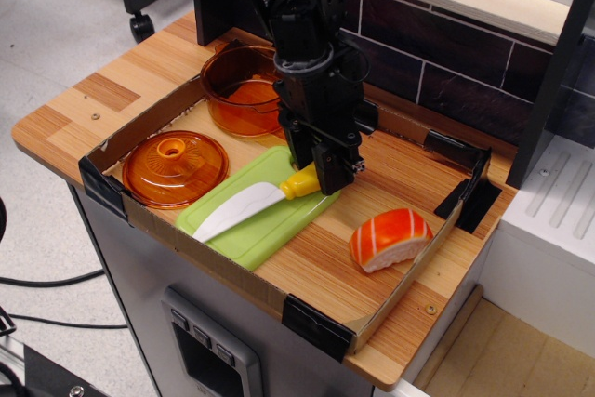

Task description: Put knife on cutting board

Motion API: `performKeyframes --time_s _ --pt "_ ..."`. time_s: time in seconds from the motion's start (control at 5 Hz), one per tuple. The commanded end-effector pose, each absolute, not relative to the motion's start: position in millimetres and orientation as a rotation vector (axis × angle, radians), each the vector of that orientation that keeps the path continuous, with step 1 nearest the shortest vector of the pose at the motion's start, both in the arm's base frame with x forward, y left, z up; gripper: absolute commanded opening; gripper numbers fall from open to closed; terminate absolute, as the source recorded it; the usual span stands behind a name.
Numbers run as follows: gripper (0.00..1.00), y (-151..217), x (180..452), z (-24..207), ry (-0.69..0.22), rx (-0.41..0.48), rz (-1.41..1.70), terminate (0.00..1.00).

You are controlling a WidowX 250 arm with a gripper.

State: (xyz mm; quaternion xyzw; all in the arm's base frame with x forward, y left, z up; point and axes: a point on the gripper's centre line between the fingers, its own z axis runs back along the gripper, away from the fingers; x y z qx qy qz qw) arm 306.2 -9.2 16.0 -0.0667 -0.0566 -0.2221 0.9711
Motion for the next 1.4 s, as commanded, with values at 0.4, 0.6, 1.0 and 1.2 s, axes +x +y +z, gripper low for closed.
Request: performKeyframes --time_s 0.4,0.6,1.0,1.2 --pt "1.00 -14 338 97 -0.320 -0.139 -0.231 0.00" --pt "1.00 -17 353 118 -0.350 -0.091 -0.157 0.00" --pt "1.00 -16 360 132 -0.379 -0.076 -0.110 0.00" --pt "1.00 -16 360 132 -0.379 -0.076 -0.110 1.00"
